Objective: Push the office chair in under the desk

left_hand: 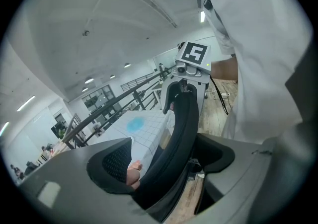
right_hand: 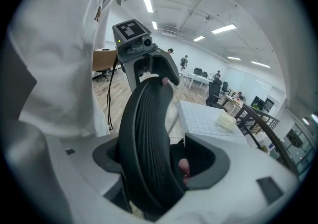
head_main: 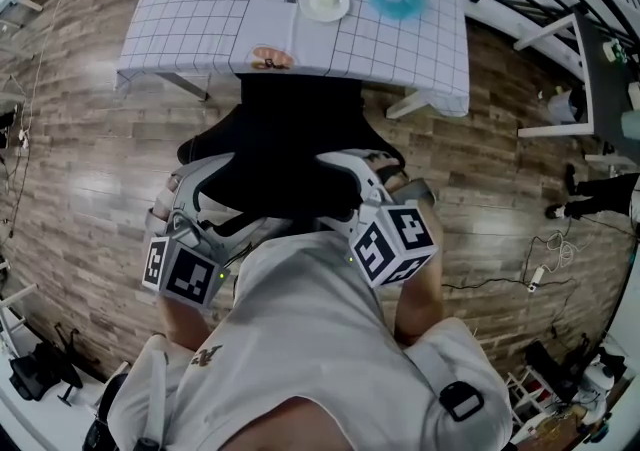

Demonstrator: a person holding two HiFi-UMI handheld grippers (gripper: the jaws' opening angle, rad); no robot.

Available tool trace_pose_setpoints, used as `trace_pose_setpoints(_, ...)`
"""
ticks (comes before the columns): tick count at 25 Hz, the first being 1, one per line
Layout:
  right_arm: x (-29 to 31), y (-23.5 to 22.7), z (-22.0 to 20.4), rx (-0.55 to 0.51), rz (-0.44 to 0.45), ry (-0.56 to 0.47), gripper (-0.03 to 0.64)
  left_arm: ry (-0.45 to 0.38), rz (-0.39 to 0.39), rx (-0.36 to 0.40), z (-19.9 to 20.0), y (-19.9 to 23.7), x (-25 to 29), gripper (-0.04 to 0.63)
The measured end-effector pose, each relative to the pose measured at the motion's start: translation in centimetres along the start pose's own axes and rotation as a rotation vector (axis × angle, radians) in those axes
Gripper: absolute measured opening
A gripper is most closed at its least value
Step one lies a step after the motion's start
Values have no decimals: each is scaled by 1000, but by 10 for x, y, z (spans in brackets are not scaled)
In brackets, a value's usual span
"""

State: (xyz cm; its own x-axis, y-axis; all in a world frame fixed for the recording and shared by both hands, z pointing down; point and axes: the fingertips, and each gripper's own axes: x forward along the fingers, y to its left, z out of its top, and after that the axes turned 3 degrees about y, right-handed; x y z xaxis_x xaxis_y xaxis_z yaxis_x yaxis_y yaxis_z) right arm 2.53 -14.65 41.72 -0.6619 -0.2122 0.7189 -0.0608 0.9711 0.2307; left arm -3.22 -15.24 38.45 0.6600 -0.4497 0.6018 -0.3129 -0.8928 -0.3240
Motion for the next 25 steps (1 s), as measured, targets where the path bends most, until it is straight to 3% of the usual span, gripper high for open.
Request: trace_pose_setpoints(25, 3, -49, -13, -57, 47, -13, 319, 21, 43, -48, 6, 38, 28, 394)
